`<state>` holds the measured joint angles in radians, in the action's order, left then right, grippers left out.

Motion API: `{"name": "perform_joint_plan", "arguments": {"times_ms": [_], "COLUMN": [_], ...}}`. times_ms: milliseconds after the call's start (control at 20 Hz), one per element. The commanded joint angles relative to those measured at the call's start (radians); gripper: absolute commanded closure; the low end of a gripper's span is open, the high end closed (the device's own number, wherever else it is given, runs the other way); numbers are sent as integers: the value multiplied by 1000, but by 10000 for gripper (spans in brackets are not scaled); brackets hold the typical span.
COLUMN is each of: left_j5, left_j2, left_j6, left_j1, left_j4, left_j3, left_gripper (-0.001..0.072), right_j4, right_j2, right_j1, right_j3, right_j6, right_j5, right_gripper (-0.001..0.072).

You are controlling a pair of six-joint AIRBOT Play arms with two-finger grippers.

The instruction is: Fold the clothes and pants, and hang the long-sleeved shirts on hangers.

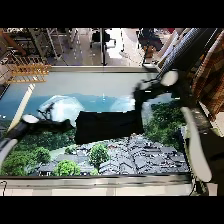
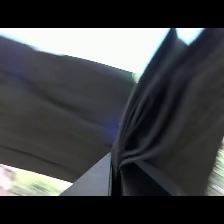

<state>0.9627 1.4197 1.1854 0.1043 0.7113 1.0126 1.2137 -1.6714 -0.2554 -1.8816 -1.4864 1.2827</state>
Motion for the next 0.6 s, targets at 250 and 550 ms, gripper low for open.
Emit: {"name": "perform_joint_plan", "arguments": {"times_ms": [250, 550], "left_j5": [235, 130], "left_j2": [-198, -58], "left_j6": [-58, -72], "left_j1": [347, 68], "left_j4": [21, 21], "left_j3": [53, 53], "left_gripper": [703, 702], "right_j4": [-16, 69], "right_j2": [-308, -180], "right_j1": [-576, -209], "right_j3": [-29, -47], "right_j6": [-135, -147], "right_j5": [-470, -99], "right_gripper": [267, 245]}}
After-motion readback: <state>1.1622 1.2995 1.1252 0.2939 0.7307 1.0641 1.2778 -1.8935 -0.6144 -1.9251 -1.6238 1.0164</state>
